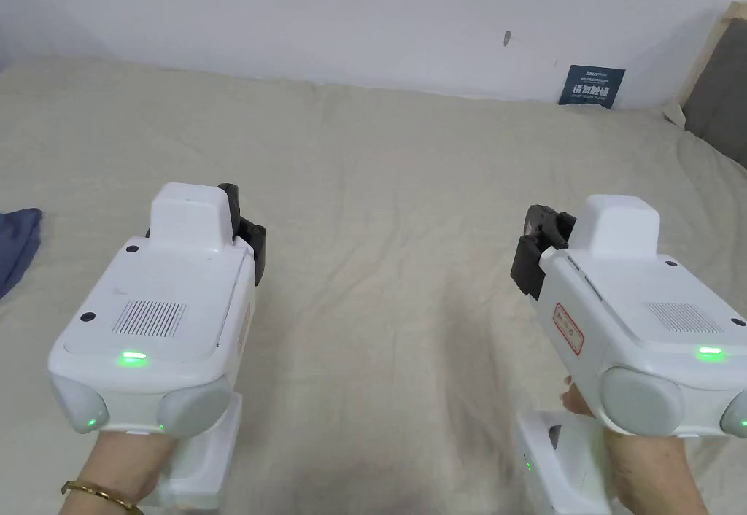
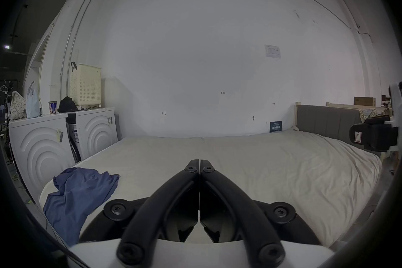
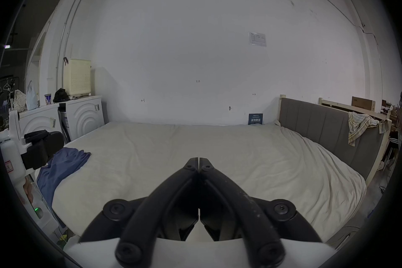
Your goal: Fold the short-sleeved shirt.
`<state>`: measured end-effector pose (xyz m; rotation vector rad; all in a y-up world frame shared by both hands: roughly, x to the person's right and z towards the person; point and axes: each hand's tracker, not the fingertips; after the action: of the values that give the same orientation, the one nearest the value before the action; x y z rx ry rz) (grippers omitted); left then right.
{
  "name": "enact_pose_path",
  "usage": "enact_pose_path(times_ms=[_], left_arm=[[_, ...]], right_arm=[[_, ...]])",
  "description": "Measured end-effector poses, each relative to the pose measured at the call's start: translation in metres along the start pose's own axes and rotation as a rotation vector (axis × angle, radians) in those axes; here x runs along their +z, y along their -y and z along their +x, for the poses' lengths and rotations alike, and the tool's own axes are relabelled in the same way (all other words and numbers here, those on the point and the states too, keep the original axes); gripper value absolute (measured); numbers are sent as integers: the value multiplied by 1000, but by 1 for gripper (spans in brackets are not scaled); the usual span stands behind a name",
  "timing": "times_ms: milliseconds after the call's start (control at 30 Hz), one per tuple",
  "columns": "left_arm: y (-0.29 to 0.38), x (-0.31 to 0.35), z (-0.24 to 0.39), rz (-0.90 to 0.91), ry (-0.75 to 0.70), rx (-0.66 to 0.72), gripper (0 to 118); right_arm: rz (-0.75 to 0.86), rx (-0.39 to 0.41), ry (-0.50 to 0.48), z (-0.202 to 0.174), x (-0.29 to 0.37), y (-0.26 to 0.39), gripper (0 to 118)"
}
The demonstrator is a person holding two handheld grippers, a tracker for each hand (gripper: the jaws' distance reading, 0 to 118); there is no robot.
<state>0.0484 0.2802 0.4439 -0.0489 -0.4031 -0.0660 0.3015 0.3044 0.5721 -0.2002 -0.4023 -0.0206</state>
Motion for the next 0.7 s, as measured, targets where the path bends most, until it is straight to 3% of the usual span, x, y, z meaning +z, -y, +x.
enact_pose_path(times_ms=[500,700], left_arm=[[-1,0,-3,2,-2,9,0],[-4,10,-32,11,-84,32,0]], right_arm=[[-12,7,-18,-1,-4,0,1],[-1,33,-84,-26,-13,-9,1]])
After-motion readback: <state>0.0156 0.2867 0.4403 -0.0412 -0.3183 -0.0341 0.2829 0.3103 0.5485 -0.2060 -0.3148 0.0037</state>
